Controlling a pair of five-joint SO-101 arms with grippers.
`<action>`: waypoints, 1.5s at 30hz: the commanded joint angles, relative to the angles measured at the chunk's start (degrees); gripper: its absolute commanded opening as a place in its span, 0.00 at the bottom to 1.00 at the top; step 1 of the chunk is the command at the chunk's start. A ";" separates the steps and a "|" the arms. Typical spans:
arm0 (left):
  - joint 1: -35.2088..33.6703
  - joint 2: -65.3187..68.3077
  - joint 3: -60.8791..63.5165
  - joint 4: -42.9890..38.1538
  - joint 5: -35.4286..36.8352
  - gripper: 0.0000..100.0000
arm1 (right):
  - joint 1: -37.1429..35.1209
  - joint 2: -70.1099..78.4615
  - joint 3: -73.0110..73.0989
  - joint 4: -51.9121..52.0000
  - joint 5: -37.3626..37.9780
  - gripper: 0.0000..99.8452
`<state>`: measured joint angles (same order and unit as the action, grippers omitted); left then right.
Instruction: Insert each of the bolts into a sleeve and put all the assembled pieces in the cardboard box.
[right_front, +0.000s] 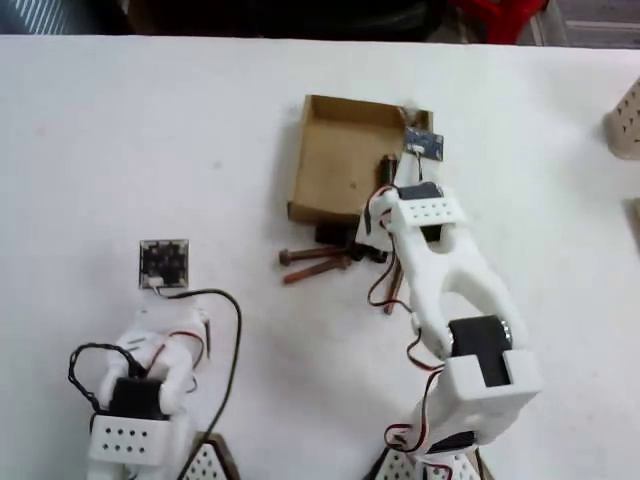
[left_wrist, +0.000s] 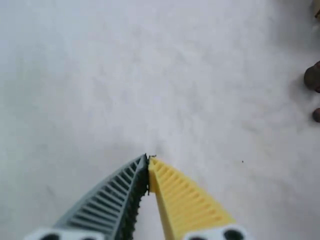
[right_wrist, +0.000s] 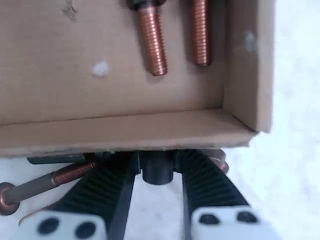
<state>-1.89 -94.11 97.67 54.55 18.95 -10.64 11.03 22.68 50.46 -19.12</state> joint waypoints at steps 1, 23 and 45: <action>-0.48 -0.75 -0.26 -1.49 0.00 0.03 | 0.22 2.59 -0.53 -2.51 -0.18 0.07; -0.48 -0.75 -0.26 -1.41 0.00 0.03 | -1.63 6.73 -1.85 4.00 3.52 0.07; 0.13 -0.75 -0.35 -9.49 0.44 0.03 | 11.03 -13.67 -3.16 25.45 4.57 0.02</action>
<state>-0.22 -94.11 97.67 47.78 18.95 -3.08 1.98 20.13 74.29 -15.16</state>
